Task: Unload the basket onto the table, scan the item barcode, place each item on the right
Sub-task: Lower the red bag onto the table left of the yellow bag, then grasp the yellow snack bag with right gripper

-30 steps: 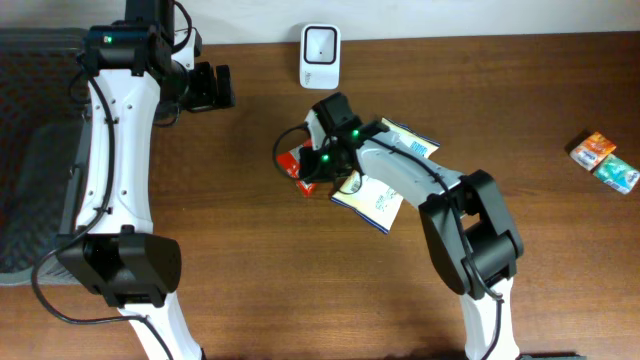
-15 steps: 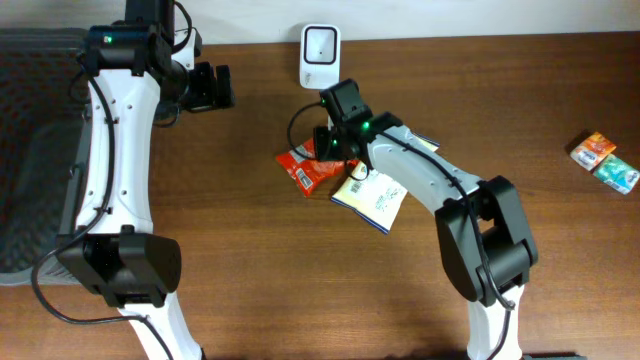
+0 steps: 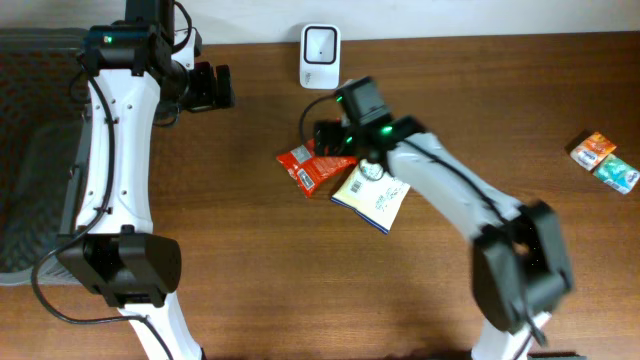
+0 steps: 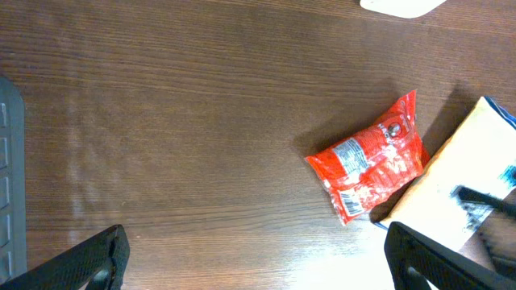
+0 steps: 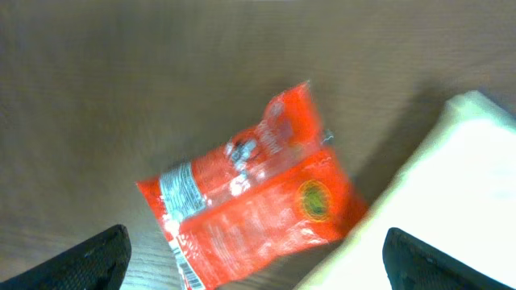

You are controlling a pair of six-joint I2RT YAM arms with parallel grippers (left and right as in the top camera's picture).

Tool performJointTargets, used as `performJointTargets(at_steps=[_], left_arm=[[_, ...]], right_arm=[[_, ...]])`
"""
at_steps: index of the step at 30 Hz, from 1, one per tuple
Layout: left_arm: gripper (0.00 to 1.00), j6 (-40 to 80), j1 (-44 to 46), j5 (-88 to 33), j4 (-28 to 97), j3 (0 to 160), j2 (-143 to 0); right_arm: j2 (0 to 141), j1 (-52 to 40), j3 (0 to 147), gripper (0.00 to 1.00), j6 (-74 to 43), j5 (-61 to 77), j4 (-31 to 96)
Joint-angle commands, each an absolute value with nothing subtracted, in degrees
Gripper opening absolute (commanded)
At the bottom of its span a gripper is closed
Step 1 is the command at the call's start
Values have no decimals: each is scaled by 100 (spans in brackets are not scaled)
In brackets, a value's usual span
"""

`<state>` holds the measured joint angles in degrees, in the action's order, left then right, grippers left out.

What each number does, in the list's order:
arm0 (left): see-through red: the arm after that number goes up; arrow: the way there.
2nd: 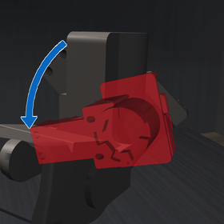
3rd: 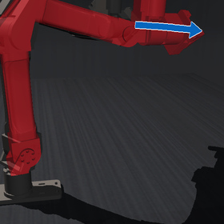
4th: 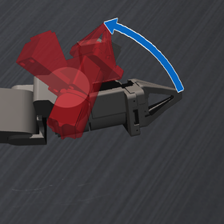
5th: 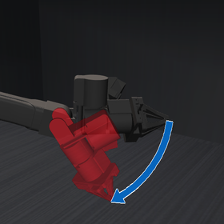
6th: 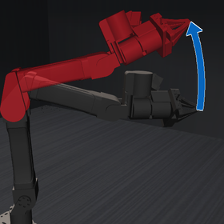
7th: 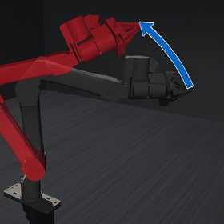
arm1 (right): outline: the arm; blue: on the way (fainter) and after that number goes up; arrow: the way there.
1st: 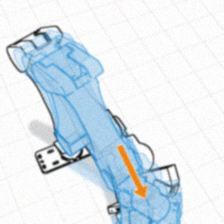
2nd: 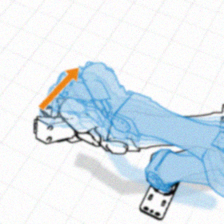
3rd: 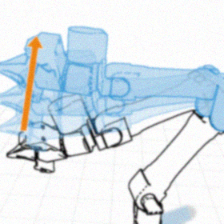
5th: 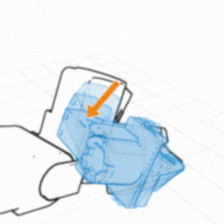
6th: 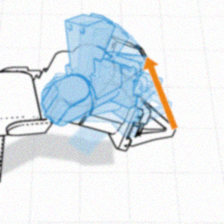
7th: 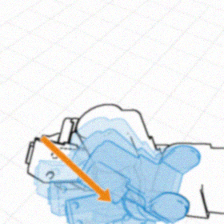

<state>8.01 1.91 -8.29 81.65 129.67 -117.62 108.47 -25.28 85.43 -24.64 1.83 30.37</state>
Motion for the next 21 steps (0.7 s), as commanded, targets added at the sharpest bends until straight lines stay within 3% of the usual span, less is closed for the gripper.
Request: performJointTargets(at_steps=[1,8,14,21], left_arm=[[99,854,202,-805,8156,13017,-11712],[99,854,202,-805,8154,13017,-11714],[99,854,202,-805,8156,13017,-11714],[99,854,202,-805,8154,13017,-11714]], right_arm=[[10232,-1922,8711,99,-2405,-364,3636],[10497,-810,8451,99,-2408,-167,5321],[10731,-746,7730,99,-2414,1063,4447],[11032,-749,6967,99,-3223,1623,3391]])
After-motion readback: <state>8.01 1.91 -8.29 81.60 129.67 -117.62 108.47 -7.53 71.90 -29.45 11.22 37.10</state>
